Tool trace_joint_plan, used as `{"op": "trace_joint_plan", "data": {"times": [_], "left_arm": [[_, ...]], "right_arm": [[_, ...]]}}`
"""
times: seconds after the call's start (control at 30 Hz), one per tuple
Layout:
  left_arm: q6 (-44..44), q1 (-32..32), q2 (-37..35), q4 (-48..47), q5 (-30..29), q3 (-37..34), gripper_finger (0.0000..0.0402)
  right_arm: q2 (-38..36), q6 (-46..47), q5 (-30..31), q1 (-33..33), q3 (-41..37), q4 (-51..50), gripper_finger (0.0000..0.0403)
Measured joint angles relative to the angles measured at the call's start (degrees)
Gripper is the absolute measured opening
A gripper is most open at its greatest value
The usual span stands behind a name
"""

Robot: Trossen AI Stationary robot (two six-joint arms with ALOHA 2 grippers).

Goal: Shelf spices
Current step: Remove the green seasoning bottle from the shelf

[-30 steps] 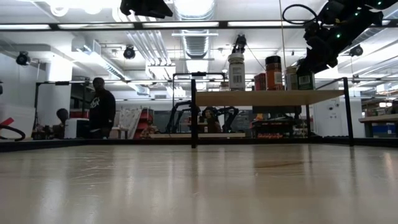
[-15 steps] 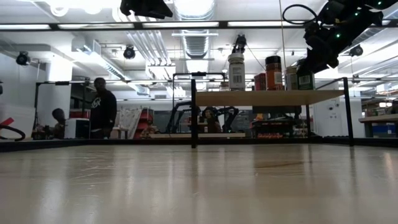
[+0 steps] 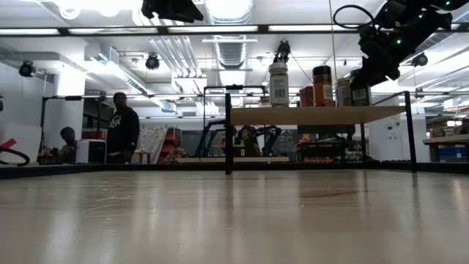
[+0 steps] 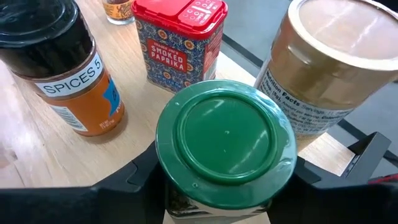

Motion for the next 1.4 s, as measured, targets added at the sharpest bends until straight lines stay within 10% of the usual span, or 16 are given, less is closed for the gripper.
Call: {"op": "trace_joint_plan", "data": {"times": [0.8,1.4], "left_arm": [[-0.4,0.0,0.0,-0.6,0.0,0.0,0.0169],[-1.5,0.0,0.0,-1.6,0.0,0.0,0.0162]], "right_arm": [[-6.5,5.3,-3.6,1.1,4.4,-3.7,0.0178],[-12.1,15.9,-11.1,16.2,9.6,-9.6,0.0178]]}}
